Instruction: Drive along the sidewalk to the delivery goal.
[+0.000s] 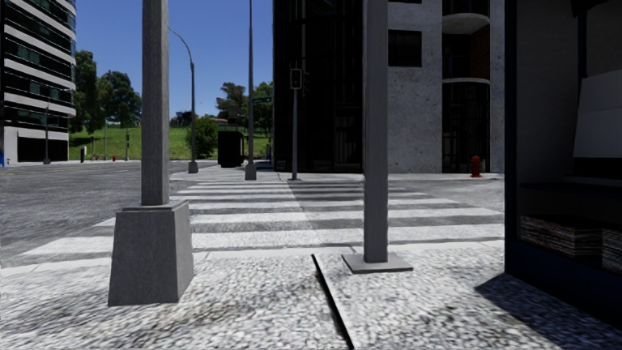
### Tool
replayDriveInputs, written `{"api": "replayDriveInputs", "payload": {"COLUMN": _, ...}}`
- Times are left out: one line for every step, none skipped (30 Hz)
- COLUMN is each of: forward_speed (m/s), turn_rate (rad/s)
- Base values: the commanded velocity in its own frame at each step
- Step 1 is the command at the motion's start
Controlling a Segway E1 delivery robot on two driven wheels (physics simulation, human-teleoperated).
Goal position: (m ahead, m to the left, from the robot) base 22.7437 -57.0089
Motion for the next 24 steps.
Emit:
{"api": "replayDriveInputs", "payload": {"forward_speed": 2.0, "turn_rate": 0.4}}
{"api": "replayDriveInputs", "payload": {"forward_speed": 2.0, "turn_rate": 0.4}}
{"api": "replayDriveInputs", "payload": {"forward_speed": 2.0, "turn_rate": 0.0}}
{"api": "replayDriveInputs", "payload": {"forward_speed": 2.0, "turn_rate": 0.0}}
{"api": "replayDriveInputs", "payload": {"forward_speed": 2.0, "turn_rate": 0.0}}
{"api": "replayDriveInputs", "payload": {"forward_speed": 2.0, "turn_rate": 0.0}}
{"api": "replayDriveInputs", "payload": {"forward_speed": 2.0, "turn_rate": 0.0}}
{"api": "replayDriveInputs", "payload": {"forward_speed": 2.0, "turn_rate": 0.0}}
{"api": "replayDriveInputs", "payload": {"forward_speed": 2.0, "turn_rate": 0.0}}
{"api": "replayDriveInputs", "payload": {"forward_speed": 2.0, "turn_rate": 0.0}}
{"api": "replayDriveInputs", "payload": {"forward_speed": 2.0, "turn_rate": 0.0}}
{"api": "replayDriveInputs", "payload": {"forward_speed": 2.0, "turn_rate": 0.0}}
{"api": "replayDriveInputs", "payload": {"forward_speed": 2.0, "turn_rate": 0.0}}
{"api": "replayDriveInputs", "payload": {"forward_speed": 2.0, "turn_rate": 0.0}}
{"api": "replayDriveInputs", "payload": {"forward_speed": 2.0, "turn_rate": 0.0}}
{"api": "replayDriveInputs", "payload": {"forward_speed": 2.0, "turn_rate": 0.0}}
{"api": "replayDriveInputs", "payload": {"forward_speed": 2.0, "turn_rate": 0.0}}
{"api": "replayDriveInputs", "payload": {"forward_speed": 2.0, "turn_rate": 0.0}}
{"api": "replayDriveInputs", "payload": {"forward_speed": 2.0, "turn_rate": 0.0}}
{"api": "replayDriveInputs", "payload": {"forward_speed": 2.0, "turn_rate": 0.0}}
{"api": "replayDriveInputs", "payload": {"forward_speed": 2.0, "turn_rate": 0.0}}
{"api": "replayDriveInputs", "payload": {"forward_speed": 2.0, "turn_rate": 0.0}}
{"api": "replayDriveInputs", "payload": {"forward_speed": 2.0, "turn_rate": 0.0}}
{"api": "replayDriveInputs", "payload": {"forward_speed": 2.0, "turn_rate": 0.0}}
